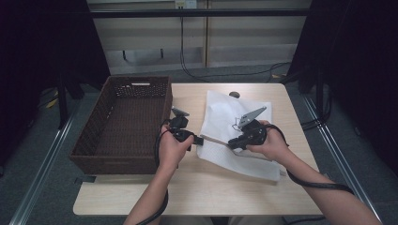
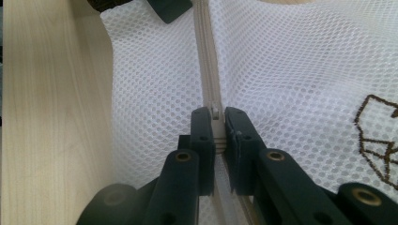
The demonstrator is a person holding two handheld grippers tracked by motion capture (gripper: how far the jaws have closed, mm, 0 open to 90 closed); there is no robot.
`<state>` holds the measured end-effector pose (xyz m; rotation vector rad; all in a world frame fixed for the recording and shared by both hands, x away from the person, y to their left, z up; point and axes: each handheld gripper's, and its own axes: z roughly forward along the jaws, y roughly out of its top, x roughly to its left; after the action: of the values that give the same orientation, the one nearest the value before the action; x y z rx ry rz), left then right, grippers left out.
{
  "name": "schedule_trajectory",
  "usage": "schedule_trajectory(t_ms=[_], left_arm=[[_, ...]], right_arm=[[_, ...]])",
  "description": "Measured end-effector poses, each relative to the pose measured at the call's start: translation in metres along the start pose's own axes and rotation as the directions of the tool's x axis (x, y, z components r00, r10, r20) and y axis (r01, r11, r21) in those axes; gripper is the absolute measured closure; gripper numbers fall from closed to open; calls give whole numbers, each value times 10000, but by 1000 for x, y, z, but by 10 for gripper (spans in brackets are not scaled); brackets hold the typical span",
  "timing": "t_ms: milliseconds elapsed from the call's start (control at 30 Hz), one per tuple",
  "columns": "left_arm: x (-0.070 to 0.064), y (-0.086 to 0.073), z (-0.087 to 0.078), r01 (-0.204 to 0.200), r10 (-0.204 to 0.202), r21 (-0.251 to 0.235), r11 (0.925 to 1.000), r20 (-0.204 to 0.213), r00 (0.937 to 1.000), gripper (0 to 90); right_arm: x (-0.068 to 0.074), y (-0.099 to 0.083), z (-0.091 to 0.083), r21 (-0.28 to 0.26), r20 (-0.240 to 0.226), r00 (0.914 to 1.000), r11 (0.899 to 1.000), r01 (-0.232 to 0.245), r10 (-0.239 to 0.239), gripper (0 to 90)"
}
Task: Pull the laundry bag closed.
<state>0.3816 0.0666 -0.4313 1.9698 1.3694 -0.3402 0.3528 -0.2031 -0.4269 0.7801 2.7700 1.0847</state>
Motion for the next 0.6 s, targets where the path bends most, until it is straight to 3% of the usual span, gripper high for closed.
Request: schedule_trajectory(t_ms=[133, 200, 600], left_arm=[[0, 0, -1, -194, 194, -14, 9998, -262, 9995, 863], [0, 0, -2, -51, 51, -20, 10000, -83, 10000, 863], [0, 1, -2, -135, 136, 36, 9999, -159, 9998, 863]], right_arm=[[0, 0, 0, 118, 15, 10000, 9999, -20, 20, 831], [-1, -1, -1, 44, -21, 10000, 10000, -42, 42, 831], [0, -4, -4, 26, 47, 9999, 10000, -93, 93, 831]])
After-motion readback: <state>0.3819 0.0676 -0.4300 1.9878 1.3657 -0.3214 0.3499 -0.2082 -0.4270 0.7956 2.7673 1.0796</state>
